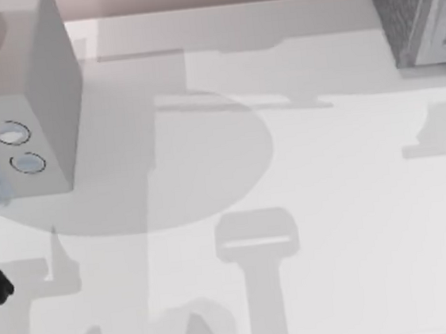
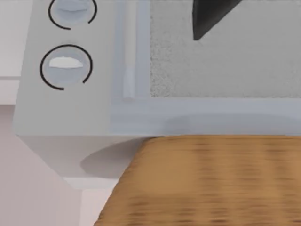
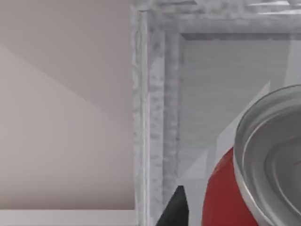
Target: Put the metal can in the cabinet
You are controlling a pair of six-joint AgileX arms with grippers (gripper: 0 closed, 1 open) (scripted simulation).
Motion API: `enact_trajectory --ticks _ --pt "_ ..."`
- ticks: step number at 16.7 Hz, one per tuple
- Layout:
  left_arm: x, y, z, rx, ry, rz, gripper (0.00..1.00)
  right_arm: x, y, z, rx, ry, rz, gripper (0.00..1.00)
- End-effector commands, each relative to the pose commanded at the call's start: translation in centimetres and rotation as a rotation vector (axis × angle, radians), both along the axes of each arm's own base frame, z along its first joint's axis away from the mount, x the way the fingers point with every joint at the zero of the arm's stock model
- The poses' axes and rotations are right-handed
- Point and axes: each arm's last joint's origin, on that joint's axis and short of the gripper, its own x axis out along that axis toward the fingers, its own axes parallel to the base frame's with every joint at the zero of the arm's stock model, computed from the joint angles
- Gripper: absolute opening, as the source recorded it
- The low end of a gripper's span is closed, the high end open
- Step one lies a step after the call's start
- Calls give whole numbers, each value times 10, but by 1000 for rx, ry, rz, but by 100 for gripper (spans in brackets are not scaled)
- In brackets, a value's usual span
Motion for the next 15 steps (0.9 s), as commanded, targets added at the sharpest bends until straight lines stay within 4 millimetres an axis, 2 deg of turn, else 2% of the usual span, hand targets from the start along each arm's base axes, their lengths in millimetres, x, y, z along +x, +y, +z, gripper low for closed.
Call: enact_trajectory --ticks 4,7,11,15 --pt "0 0 0 0 0 0 100 41 12 78 1 -18 1 0" --pt "0 0 0 0 0 0 100 72 22 117 3 -30 2 0" --pt "0 0 0 0 0 0 100 101 33 141 4 -31 3 0" --pt "0 0 0 0 0 0 100 108 35 145 4 -28 4 0"
